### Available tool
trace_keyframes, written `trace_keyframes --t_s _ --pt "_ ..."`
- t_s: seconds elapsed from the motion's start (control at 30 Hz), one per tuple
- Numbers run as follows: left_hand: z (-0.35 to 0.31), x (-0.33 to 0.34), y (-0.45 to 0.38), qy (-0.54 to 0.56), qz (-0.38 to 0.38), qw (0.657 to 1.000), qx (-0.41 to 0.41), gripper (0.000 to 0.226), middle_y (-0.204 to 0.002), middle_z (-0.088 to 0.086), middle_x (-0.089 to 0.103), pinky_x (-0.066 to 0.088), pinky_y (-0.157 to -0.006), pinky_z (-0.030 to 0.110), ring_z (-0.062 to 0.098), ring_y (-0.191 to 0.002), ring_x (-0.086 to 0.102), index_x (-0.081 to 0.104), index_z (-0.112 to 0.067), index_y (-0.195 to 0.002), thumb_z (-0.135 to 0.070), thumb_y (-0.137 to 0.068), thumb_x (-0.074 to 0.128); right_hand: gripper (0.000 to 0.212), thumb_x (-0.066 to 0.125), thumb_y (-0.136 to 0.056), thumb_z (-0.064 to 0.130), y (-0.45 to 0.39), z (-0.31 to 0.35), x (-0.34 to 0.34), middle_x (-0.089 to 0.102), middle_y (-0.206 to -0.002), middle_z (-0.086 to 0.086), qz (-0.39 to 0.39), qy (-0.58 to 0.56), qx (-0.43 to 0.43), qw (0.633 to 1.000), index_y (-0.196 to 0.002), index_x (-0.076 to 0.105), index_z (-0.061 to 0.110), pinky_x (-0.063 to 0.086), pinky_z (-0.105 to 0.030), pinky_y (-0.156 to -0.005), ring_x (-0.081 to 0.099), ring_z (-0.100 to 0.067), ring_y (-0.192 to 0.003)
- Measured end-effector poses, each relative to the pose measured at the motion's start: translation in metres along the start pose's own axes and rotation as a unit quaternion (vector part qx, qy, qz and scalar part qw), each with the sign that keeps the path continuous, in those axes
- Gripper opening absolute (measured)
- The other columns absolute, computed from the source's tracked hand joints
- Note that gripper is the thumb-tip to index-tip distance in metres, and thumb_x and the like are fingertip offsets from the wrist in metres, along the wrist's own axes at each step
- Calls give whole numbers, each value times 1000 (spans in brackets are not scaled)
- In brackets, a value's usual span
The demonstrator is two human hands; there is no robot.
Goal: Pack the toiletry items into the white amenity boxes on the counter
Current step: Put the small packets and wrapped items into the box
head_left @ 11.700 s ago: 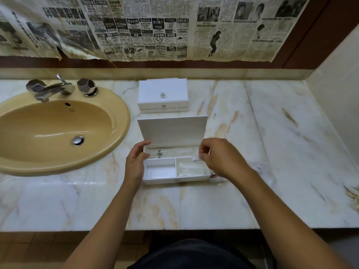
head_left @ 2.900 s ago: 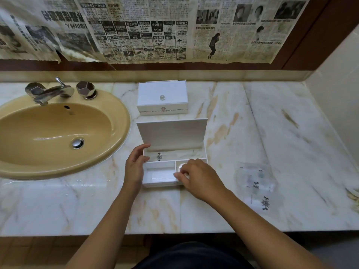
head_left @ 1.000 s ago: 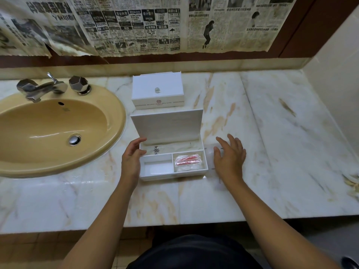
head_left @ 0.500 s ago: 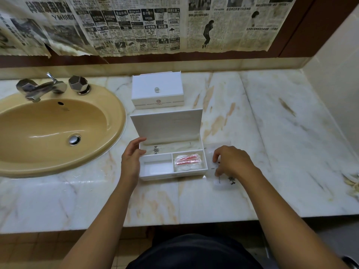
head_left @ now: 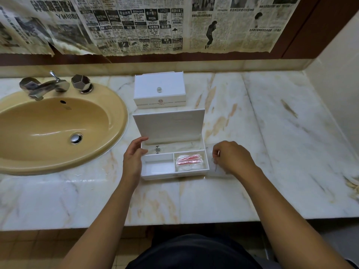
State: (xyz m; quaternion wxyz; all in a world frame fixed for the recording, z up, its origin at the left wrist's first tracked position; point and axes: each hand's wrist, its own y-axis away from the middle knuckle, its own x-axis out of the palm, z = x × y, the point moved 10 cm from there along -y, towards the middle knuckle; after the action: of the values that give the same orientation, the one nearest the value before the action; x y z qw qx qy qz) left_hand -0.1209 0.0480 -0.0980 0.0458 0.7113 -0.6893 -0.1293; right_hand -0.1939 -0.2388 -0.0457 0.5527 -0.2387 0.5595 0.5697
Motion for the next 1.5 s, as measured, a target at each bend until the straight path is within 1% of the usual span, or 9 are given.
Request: trace_keyframes --t_s 0.23,0.33,0.57,0.73,1.0,1.1,1.27,1.37,1.5 --pt "-3 1 3 16 0 1000 3 45 -112 -23 61 39 -88 12 -9 -109 51 67 -32 -104 5 -88 47 17 55 -87 10 13 42 -51 66 -83 1 -40 -6 -52 998 -81 63 24 37 -24 -55 61 -22 -75" --pt "-4 1 3 22 1 1000 5 44 -111 -23 62 38 -86 9 -10 -109 51 67 -28 -107 5 -88 47 15 58 -88 14 19 62 -64 66 -82 4 -56 -24 -82 995 -79 62 26 42 -25 -59 60 -19 -73" --pt "-6 2 3 22 19 1000 5 41 -113 -17 62 40 -82 3 -7 -110 52 66 -29 -108 4 -89 49 7 66 -87 24 27 129 -45 66 -77 5 -55 -218 -159 961 -81 64 22 48 -22 -59 59 -15 -71" --pt "-4 1 2 29 28 999 -4 43 -114 -14 63 42 -94 21 -2 -110 55 65 -32 -106 3 -90 46 5 61 -90 22 22 163 -8 68 -81 -1 -60 -209 -203 955 -89 65 19 50 -31 -68 60 -21 -76" --pt "-1 1 2 25 33 999 -6 40 -120 -15 61 38 -99 23 2 -120 50 66 -33 -110 -1 -92 49 13 52 -90 4 5 167 43 66 -88 -12 -14 -136 -191 972 -90 64 9 47 -32 -68 59 -29 -79" --pt "1 1 2 25 32 999 -10 40 -120 -13 62 40 -104 30 4 -121 52 66 -31 -110 0 -92 49 13 52 -89 2 7 174 56 65 -93 -16 13 -111 -204 972 -94 63 7 41 -30 -67 60 -32 -84" --pt "0 0 2 20 28 999 -10 41 -116 -19 62 38 -103 28 -7 -113 52 67 -32 -108 1 -90 49 17 51 -88 1 4 180 71 66 -99 -15 81 -152 -164 971 -93 65 7 42 -29 -71 61 -32 -92" --pt "0 1 1 17 29 999 -9 41 -117 -18 62 39 -101 27 1 -118 52 67 -33 -108 0 -90 50 21 49 -91 3 8 186 75 66 -102 -17 106 -124 -174 971 -100 68 5 45 -32 -76 61 -33 -96" --pt "0 1 1 22 34 999 -7 42 -121 -14 62 39 -105 30 -5 -116 51 67 -37 -106 0 -91 51 23 48 -91 3 24 193 56 63 -107 -19 60 -42 -227 971 -109 62 4 39 -32 -73 59 -34 -100"
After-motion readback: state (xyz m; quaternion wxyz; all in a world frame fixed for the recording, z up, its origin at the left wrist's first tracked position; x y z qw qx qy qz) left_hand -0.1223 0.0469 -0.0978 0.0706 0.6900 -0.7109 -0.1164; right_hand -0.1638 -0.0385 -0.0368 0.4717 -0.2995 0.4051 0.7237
